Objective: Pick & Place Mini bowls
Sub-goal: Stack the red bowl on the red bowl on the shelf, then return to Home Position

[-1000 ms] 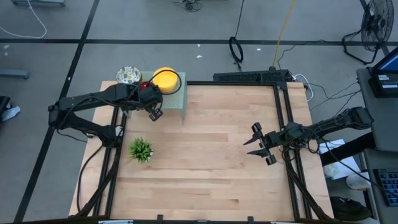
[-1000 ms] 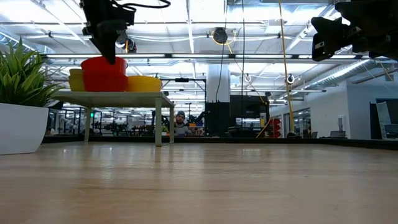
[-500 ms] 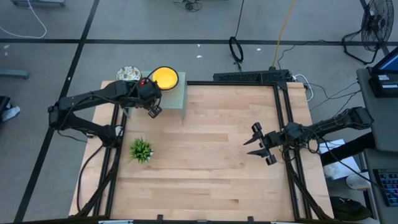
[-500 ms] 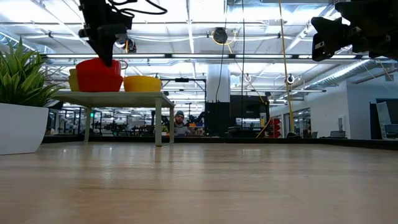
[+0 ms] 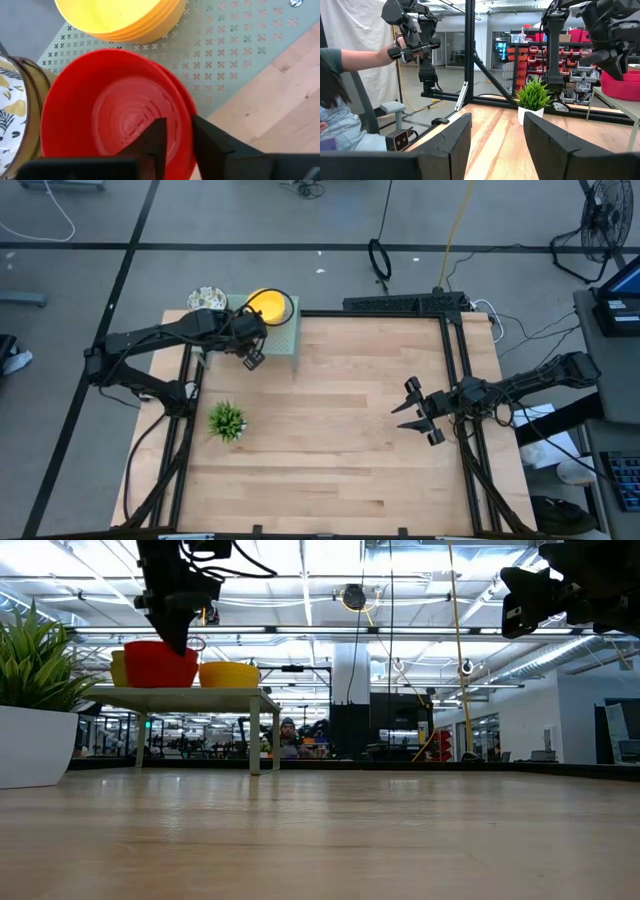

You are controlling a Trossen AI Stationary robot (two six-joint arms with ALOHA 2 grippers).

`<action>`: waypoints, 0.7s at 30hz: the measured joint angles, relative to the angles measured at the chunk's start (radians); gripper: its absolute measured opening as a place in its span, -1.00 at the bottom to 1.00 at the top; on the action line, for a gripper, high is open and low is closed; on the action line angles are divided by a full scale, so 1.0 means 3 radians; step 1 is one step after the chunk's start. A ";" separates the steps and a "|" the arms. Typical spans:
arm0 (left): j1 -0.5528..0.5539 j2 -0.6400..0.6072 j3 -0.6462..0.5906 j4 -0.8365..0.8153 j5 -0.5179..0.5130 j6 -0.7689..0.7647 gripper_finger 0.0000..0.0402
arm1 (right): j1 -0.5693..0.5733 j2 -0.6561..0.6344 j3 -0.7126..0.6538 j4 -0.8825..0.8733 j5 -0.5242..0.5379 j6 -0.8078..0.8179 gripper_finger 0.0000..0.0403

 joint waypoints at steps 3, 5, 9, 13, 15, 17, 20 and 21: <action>-0.0003 -0.0025 0.0000 -0.0005 0.0045 0.0022 -0.40 | 0.0000 0.0001 0.0000 0.0001 0.0000 0.0000 -0.15; -0.0003 -0.0075 0.0000 -0.0006 0.0125 0.0076 -0.29 | -0.0001 0.0000 0.0000 0.0001 0.0000 0.0001 -0.15; -0.0005 -0.0188 0.0000 -0.0005 0.0287 0.0204 -0.15 | -0.0001 0.0000 0.0000 0.0001 0.0000 0.0001 -0.15; -0.0003 -0.0315 0.0000 -0.0010 0.0192 0.0203 -0.11 | -0.0001 0.0000 0.0000 0.0000 0.0000 0.0000 -0.15; -0.0003 -0.0384 0.0000 -0.0010 0.0067 0.0203 -0.11 | 0.0000 0.0000 0.0000 0.0001 0.0000 0.0000 -0.15; -0.0003 -0.0441 0.0000 -0.0009 -0.0010 0.0189 -0.11 | 0.0000 0.0000 0.0000 0.0000 0.0000 0.0000 -0.15; -0.0003 -0.0523 0.0000 -0.0008 -0.0017 0.0165 -0.11 | -0.0001 0.0000 0.0000 0.0001 0.0000 0.0000 -0.15; -0.0003 -0.0550 0.0000 -0.0008 -0.0001 0.0165 -0.11 | 0.0000 0.0001 0.0000 0.0000 -0.0001 0.0001 -0.15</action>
